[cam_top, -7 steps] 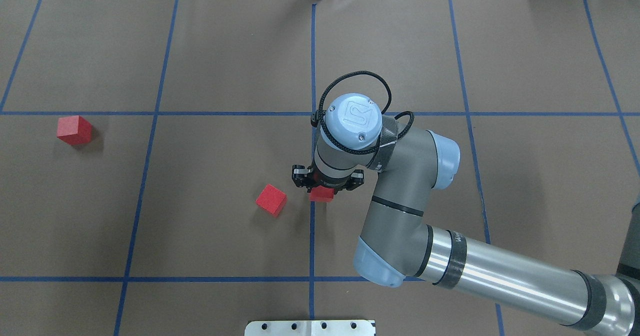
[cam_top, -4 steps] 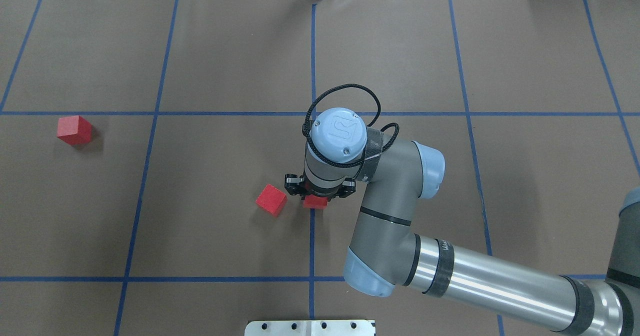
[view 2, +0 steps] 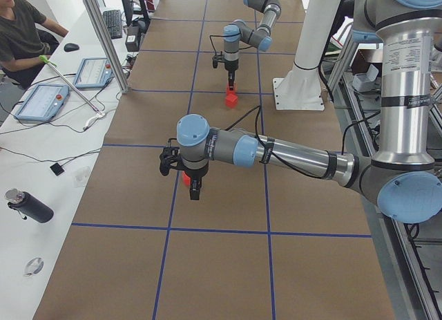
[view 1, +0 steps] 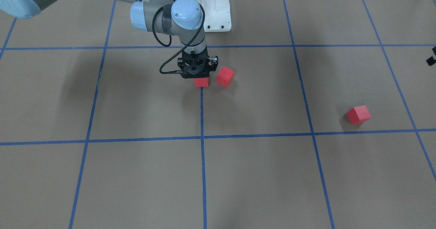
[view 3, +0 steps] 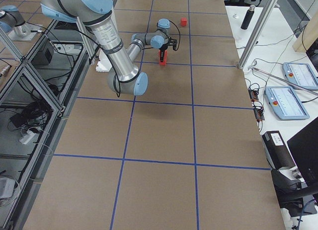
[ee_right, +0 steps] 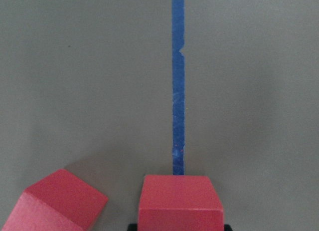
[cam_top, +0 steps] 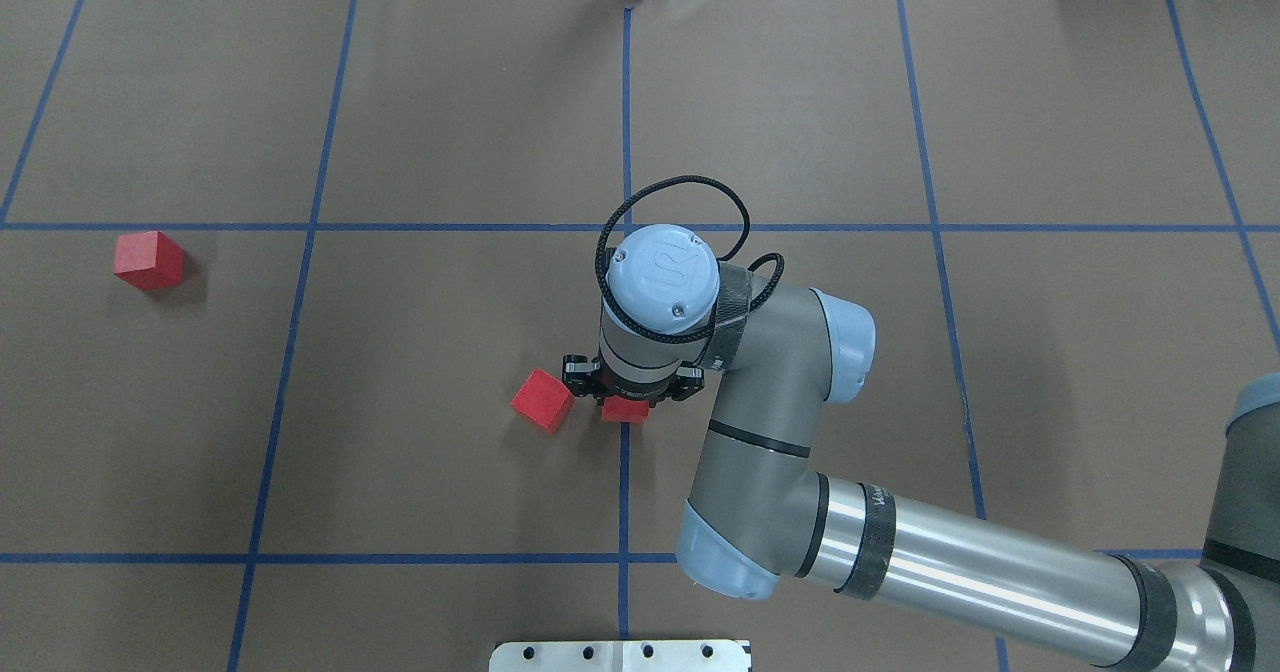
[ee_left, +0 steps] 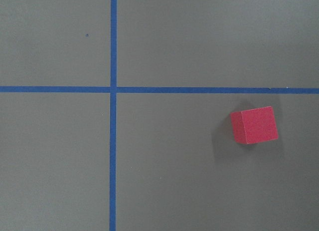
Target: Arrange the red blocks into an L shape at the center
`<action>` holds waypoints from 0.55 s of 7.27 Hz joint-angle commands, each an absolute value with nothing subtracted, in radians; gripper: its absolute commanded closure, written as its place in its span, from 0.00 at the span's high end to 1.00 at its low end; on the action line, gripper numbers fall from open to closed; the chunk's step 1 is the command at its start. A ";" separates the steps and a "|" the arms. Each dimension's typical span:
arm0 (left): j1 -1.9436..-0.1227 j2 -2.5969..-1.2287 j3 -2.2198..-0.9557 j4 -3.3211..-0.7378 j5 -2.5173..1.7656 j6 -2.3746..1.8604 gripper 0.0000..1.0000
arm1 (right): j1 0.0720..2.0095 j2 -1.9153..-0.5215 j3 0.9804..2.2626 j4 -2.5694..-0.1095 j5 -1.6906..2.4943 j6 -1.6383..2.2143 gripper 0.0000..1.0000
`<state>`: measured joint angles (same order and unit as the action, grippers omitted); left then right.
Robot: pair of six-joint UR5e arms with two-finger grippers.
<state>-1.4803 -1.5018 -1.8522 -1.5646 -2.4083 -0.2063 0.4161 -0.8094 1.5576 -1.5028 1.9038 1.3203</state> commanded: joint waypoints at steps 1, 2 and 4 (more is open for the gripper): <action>-1.479 -1.503 -1.856 -1.568 -2.408 -0.227 1.00 | 0.416 -0.810 1.559 -1.503 1.902 1.309 0.99; -1.429 -1.505 -1.864 -1.580 -2.434 -0.277 1.00 | 0.419 -0.808 1.574 -1.505 1.904 1.287 1.00; -1.279 -1.514 -1.867 -1.784 -2.436 -0.630 1.00 | 0.467 -0.840 1.667 -1.525 1.923 1.285 1.00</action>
<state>-1.3724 -1.5092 -1.8647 -1.6567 -2.4341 -0.4149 0.4331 -0.8168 1.6027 -1.5103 1.9091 1.2900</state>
